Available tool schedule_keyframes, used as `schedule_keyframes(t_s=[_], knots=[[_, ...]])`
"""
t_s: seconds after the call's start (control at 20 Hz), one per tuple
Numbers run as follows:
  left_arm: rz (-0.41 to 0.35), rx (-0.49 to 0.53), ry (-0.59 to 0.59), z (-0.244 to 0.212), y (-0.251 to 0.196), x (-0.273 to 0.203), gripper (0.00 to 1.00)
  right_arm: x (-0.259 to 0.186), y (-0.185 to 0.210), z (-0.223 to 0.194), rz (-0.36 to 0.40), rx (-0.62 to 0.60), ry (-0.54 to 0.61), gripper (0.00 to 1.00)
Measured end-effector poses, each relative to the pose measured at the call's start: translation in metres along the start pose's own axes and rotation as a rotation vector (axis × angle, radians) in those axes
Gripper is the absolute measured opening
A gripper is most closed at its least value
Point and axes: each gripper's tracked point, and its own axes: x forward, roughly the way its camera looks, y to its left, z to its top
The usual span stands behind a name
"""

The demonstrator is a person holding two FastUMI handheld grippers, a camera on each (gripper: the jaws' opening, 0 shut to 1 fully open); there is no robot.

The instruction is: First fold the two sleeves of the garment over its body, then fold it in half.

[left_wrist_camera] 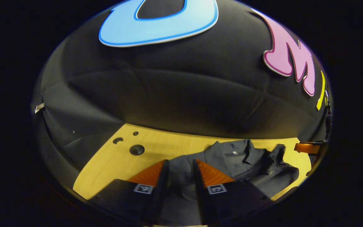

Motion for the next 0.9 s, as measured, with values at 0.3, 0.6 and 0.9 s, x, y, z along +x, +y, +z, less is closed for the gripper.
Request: schedule_keyframes(t_s=[0.3, 0.6, 0.9], knots=[[0.073, 0.047, -0.170, 0.051, -0.003, -0.096, 0.97, -0.085, -0.008, 0.011, -0.071, -0.082, -0.105, 0.99], [0.213, 0.012, -0.231, 0.036, 0.001, -0.189, 0.97, -0.182, -0.007, 0.009, -0.103, -0.138, -0.195, 0.99], [0.162, 0.068, -0.229, 0.006, -0.013, -0.247, 0.98, -0.265, 0.021, -0.026, -0.145, -0.105, -0.206, 0.99]])
